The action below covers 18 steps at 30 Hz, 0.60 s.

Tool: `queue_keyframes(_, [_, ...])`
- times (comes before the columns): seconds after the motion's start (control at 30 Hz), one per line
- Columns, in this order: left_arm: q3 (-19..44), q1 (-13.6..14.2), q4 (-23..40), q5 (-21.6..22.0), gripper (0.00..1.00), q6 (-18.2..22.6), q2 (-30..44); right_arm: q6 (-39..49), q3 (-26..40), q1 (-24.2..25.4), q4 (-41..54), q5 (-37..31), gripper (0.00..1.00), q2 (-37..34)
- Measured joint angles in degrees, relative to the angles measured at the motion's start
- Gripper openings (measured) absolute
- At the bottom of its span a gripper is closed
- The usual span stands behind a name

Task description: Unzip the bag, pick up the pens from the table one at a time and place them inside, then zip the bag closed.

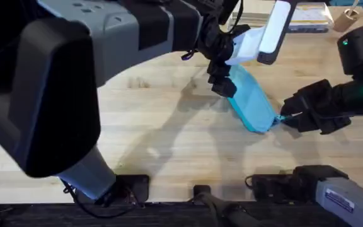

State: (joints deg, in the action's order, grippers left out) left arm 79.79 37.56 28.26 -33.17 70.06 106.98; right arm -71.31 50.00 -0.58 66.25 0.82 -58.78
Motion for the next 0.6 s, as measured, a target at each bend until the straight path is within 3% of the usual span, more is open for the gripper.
queue_keyframes(0.6, [0.0, 0.02, 1.33, 0.01, 0.993, -0.03, 2.91, 0.0, -0.02, 0.0, 0.01, 0.01, 0.034, 0.0])
